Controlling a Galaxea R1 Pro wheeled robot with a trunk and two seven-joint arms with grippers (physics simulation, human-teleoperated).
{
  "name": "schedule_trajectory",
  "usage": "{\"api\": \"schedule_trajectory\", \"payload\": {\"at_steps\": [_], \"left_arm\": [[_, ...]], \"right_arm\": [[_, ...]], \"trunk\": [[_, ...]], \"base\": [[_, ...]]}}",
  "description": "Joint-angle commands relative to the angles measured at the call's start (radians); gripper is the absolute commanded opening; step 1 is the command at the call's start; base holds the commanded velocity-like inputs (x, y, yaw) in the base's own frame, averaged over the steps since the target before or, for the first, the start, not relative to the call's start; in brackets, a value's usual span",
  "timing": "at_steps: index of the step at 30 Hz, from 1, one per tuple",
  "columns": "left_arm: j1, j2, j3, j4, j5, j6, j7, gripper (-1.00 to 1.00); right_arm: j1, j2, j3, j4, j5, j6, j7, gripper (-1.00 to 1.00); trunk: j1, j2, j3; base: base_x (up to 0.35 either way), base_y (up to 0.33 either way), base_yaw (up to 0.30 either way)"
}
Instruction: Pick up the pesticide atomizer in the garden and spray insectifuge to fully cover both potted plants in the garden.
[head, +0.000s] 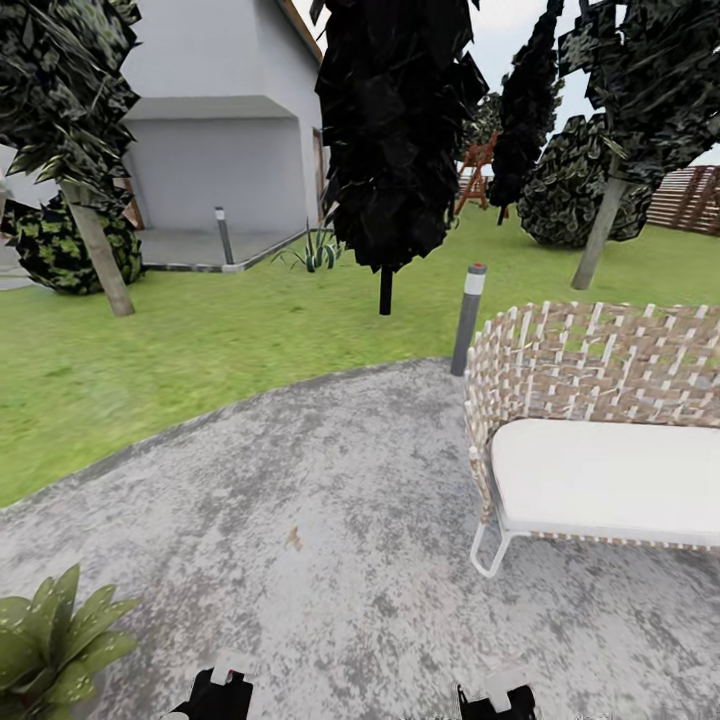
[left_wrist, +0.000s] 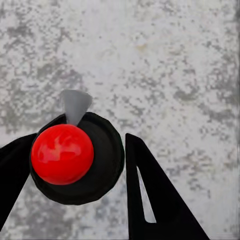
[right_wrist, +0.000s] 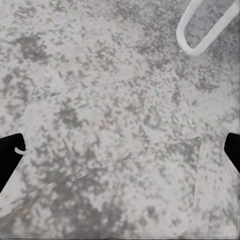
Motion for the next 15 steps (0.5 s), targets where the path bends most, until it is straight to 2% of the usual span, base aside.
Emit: {"api": "schedule_trajectory", "payload": {"at_steps": [1,15], "left_arm": [[0.0,0.0,-0.005,0.0,-0.001,-0.004,-0.001,-1.0],[0.0,0.0,-0.005,0.001,-0.001,-0.004,-0.001,-1.0]], "right_arm": [[-0.001,0.0,0.003,0.001,0.01,0.0,-0.01,1.0],[-0.001,0.0,0.003,0.002,0.01,0.0,-0.01,1.0]], "trunk": [[0.0,0.0,-0.001],[0.0,0.0,-0.001]], "base": [[0.0,0.0,-0.29],[0.0,0.0,-0.29]]}}
